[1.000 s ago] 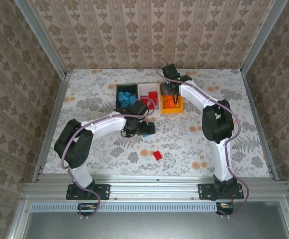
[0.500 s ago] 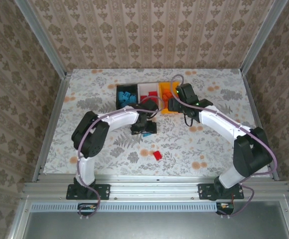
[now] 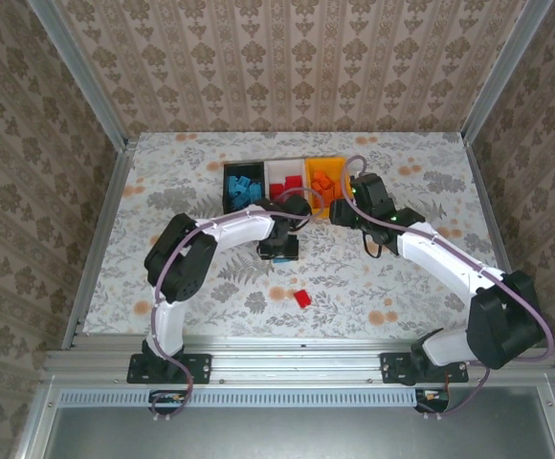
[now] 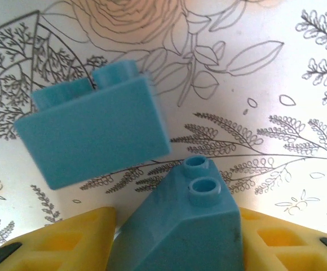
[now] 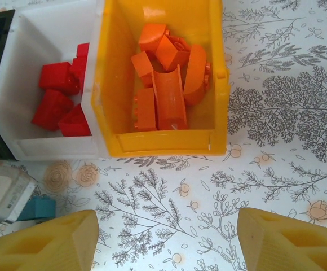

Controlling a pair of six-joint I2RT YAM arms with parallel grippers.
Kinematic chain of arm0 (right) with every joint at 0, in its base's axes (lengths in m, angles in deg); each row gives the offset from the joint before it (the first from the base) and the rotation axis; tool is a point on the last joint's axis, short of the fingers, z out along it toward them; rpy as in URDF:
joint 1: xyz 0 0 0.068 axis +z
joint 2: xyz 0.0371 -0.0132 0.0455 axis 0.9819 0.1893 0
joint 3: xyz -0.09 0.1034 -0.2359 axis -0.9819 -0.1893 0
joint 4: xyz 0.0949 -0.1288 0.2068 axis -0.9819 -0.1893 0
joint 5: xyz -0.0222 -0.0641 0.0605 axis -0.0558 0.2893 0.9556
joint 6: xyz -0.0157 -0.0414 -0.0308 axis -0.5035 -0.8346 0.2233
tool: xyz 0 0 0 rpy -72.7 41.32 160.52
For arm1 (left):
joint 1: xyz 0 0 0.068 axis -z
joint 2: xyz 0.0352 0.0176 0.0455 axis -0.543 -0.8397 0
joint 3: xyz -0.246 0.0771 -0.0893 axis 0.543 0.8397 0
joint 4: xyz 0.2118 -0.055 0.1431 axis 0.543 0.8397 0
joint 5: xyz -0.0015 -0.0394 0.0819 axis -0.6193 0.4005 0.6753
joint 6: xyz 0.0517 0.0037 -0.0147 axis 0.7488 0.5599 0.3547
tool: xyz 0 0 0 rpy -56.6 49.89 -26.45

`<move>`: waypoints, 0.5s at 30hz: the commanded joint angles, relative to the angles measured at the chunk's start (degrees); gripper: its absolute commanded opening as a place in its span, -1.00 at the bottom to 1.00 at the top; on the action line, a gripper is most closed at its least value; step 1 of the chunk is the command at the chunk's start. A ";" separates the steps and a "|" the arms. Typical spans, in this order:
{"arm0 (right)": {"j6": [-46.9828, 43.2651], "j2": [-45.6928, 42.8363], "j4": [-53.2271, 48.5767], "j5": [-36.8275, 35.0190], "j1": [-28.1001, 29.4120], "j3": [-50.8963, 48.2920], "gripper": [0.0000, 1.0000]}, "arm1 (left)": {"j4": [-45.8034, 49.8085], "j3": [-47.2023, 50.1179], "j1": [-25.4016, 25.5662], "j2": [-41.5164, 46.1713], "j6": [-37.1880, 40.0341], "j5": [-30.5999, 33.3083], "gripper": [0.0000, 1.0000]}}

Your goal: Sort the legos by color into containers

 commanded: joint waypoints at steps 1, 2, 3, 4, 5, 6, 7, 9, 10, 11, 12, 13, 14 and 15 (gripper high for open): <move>0.98 -1.27 1.33 0.75 0.23 -1.61 0.34 | 2.55 -0.52 0.79 2.43 -0.16 1.32 -0.04; 1.10 -1.48 1.50 0.78 0.23 -2.05 0.34 | 3.21 -0.88 1.05 3.60 0.17 1.62 -0.05; 1.19 -1.82 1.70 0.76 0.26 -2.69 0.34 | 4.06 -1.40 1.31 4.91 0.72 1.96 -0.05; 1.26 -2.09 1.88 0.75 0.14 -3.28 0.34 | 5.01 -2.04 1.43 6.36 1.37 2.61 -0.06; 1.34 -2.29 2.16 0.80 0.12 -4.12 0.34 | 5.99 -2.73 1.35 7.54 2.05 3.25 -0.06; 1.48 -2.55 2.68 0.74 0.12 -5.01 0.34 | 7.24 -3.80 0.98 8.64 3.05 4.17 -0.06; 1.75 -2.64 3.07 0.75 0.08 -6.25 0.34 | 8.72 -5.23 0.11 9.46 4.42 4.98 -0.06; 2.41 -3.06 3.94 1.14 0.16 -8.31 0.35 | 11.71 -8.28 -2.45 10.33 6.75 6.48 -0.07; 2.83 -3.33 4.46 1.53 0.07 -9.33 0.35 | 12.83 -9.61 -4.13 10.48 8.32 7.22 -0.07; 3.12 -3.64 4.96 1.78 0.10 -10.39 0.35 | 13.56 -10.93 -5.88 10.31 9.32 7.44 -0.07; 3.43 -4.07 5.51 2.00 0.09 -11.49 0.35 | 14.17 -12.16 -8.02 9.84 10.80 7.13 -0.08; 3.52 -4.37 5.66 2.12 0.13 -12.24 0.35 | 14.54 -13.61 -9.99 9.10 11.75 6.87 -0.08; 3.61 -4.69 5.76 2.23 0.14 -12.86 0.35 | 15.48 -15.38 -11.91 8.00 12.60 6.88 -0.08; 3.59 -4.92 5.66 2.33 0.10 -13.22 0.35 | 16.43 -17.54 -13.33 6.54 13.64 7.26 -0.08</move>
